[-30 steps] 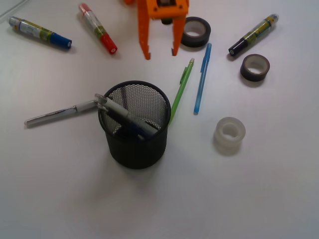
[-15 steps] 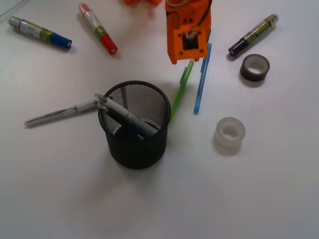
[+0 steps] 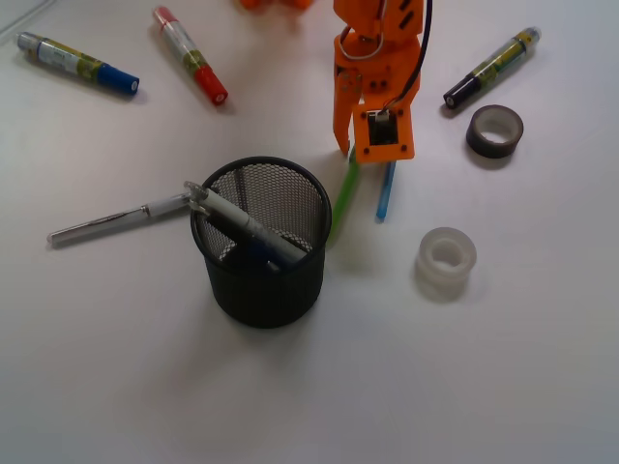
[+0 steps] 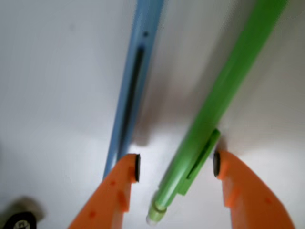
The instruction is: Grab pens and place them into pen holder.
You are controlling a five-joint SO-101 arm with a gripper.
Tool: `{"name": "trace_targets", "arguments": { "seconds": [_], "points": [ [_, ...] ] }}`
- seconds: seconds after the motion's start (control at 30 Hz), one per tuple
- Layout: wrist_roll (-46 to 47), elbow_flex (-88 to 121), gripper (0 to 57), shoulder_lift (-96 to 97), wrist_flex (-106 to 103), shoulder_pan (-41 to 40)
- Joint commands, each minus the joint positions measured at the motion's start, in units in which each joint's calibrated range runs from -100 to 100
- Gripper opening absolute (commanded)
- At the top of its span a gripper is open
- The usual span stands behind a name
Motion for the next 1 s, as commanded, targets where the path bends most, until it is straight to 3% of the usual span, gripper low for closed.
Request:
{"name": "trace_targets", "arguments": {
  "seconds": [0.0, 0.33, 0.47, 0.7, 0.97],
  "points": [
    [1.12, -0.98, 17.9, 1.49, -0.04, 1.18],
    [1.42, -0.08, 9.0, 6.42, -2.93, 2.00],
    [1.81, 1.65, 0.8, 7.53, -6.34, 2.00],
    [3.47, 1.92, 0.5, 4.72, -3.37, 2.97],
    [4.64, 1.10, 0.5, -15.25, 21.04, 2.97]
  ]
}}
